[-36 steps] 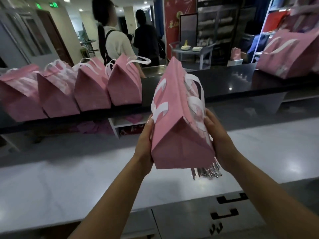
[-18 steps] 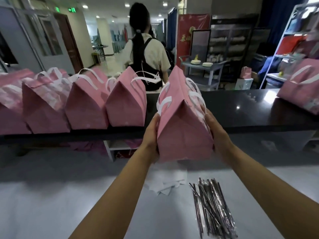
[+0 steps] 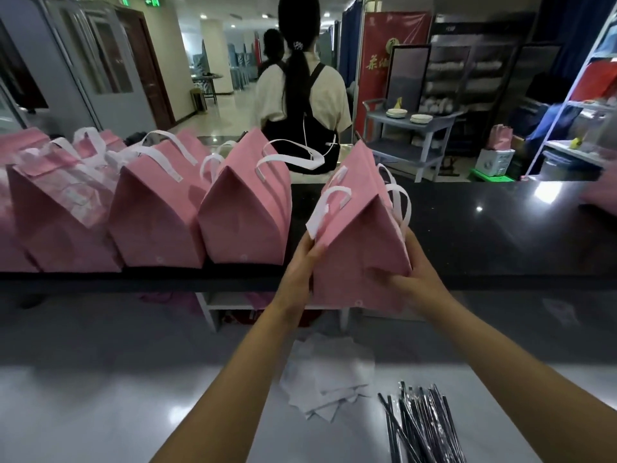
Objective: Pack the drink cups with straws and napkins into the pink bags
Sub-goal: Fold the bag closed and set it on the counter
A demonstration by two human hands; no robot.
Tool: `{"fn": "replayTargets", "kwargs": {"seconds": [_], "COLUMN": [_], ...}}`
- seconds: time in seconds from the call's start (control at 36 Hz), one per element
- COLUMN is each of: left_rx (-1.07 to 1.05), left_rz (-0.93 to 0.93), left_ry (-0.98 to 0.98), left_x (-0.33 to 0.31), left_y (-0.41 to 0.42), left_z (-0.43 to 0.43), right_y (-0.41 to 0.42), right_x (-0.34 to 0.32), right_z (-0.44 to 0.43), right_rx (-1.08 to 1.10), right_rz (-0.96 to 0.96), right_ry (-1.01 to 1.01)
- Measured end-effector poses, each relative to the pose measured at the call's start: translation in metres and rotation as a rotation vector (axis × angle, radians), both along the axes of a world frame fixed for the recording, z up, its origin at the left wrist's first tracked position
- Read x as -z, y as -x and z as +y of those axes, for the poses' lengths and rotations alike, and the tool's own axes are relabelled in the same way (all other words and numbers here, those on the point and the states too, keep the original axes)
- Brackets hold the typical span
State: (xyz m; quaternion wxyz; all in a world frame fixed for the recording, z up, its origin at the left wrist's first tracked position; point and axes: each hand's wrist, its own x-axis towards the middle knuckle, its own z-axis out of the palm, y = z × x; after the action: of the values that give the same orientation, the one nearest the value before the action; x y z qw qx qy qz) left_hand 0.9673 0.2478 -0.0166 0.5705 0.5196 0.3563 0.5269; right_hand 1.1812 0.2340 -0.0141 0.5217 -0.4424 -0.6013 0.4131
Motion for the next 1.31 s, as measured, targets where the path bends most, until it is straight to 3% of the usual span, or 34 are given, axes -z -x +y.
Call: {"fn": "replayTargets", "kwargs": {"seconds": [0.11, 0.5, 0.81, 0.94, 1.0, 1.11, 1.31], "left_rx": [-0.068, -0.201, -0.276, -0.634, -0.768, -0.838, -0.852], "left_rz": [0.132, 0.390, 0.407, 0.583, 0.698, 0.910, 0.963], "left_ry": [-0.083, 0.019, 0.033, -0.203, -0.259, -0.275, -0.220], "left_x": [0.008, 0.010, 0.007, 0.000, -0.010, -0.026, -0.031], "left_y": [0.009, 0.015, 0.007, 0.008, 0.011, 0.019, 0.020], "left_z": [-0.006, -0.002, 0.015, 0.010, 0.013, 0.023, 0.031], "right_y": [0.009, 0.032, 0.038, 0.027, 0.022, 0.013, 0.009], "right_x": [0.000, -0.006, -0.010, -0.012, -0.013, -0.013, -0.017], "right_z": [0.023, 0.094, 0.108, 0.099, 0.091, 0.075, 0.063], "right_rx": [-0.003, -0.048, -0.056, -0.019, 0.087, 0.360, 0.408], "right_rz": [-0.019, -0.074, -0.107, -0.130, -0.211, -0.408, -0.769], "right_ry": [0.030, 0.055, 0.114, 0.095, -0.011, -0.226, -0.283]}}
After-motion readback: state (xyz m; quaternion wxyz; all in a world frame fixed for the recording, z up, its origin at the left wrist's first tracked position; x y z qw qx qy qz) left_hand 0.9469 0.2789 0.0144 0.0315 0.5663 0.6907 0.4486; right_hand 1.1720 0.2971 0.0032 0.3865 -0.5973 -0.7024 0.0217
